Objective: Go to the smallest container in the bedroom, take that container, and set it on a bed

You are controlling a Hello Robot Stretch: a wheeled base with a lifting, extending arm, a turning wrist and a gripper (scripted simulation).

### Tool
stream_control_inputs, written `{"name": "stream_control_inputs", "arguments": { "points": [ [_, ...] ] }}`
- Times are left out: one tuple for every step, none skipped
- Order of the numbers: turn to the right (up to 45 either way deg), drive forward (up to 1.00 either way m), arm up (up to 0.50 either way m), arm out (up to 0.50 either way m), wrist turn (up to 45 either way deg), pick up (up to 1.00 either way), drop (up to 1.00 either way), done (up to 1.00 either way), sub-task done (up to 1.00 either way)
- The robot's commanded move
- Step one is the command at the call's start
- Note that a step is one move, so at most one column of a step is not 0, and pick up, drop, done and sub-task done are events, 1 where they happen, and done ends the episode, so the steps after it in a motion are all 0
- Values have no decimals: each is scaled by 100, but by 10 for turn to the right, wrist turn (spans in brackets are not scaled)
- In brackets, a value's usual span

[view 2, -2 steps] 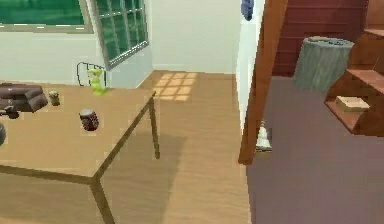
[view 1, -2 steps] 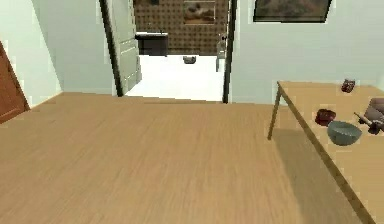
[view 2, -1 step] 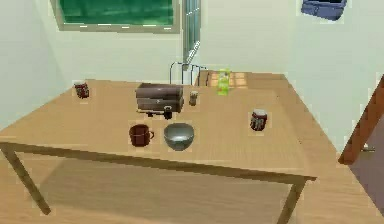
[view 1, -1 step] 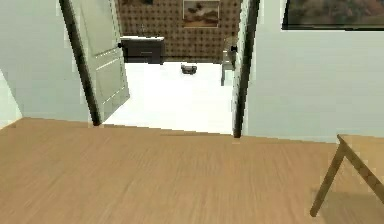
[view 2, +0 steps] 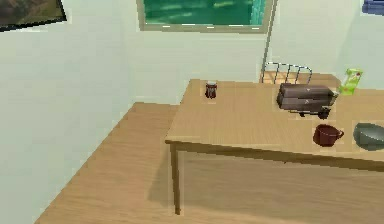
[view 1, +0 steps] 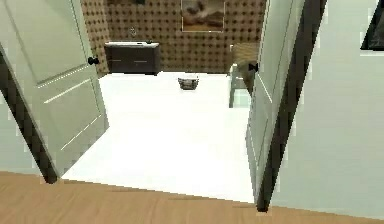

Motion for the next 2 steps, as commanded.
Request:
{"name": "stream_control_inputs", "arguments": {
  "points": [
    [30, 0, 0, 0, 0, 0, 0, 0, 0],
    [0, 85, 0, 0, 0, 0, 0, 0, 0]
  ]
}}
